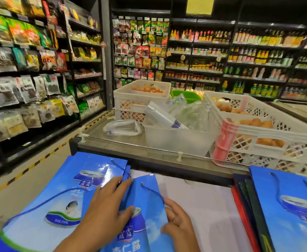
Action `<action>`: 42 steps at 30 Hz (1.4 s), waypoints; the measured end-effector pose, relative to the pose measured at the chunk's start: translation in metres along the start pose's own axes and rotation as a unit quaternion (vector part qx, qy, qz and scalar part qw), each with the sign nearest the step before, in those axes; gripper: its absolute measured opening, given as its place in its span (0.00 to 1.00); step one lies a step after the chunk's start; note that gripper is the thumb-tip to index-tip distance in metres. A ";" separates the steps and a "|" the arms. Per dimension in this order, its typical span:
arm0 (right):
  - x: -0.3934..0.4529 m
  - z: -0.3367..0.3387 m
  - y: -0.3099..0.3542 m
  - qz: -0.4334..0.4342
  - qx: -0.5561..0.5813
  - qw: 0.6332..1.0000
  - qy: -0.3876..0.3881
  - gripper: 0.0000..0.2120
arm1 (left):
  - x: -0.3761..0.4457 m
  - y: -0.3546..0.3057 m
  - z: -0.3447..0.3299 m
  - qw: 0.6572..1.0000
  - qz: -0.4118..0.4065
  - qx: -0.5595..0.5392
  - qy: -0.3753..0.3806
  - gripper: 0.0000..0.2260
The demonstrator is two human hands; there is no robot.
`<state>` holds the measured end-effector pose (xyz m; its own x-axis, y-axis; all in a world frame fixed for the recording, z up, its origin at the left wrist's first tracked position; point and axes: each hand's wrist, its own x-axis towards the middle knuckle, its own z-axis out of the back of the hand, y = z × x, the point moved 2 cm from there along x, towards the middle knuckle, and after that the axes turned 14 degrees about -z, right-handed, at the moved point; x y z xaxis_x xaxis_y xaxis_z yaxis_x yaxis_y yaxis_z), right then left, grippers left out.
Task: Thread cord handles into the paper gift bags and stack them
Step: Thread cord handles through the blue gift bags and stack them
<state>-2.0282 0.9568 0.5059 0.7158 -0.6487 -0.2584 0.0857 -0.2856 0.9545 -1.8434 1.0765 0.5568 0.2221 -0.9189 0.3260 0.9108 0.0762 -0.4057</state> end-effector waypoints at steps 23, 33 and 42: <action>-0.009 0.027 0.015 0.092 -0.096 0.988 -0.081 0.18 | -0.004 0.022 0.065 0.994 0.097 -0.057 0.001 0.14; -0.030 0.038 0.042 0.036 -0.097 0.981 -0.165 0.14 | -0.022 0.038 0.082 0.987 0.137 -0.071 -0.053 0.09; -0.078 0.075 0.074 0.026 -0.031 0.989 -0.141 0.19 | -0.015 0.026 0.058 0.965 0.183 -0.118 -0.149 0.05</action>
<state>-2.1300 0.9332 0.5851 0.4997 -0.8345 -0.2322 0.1037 -0.2085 0.9725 -1.8031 1.1148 0.5913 0.6359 -0.6923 0.3410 0.6558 0.2518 -0.7117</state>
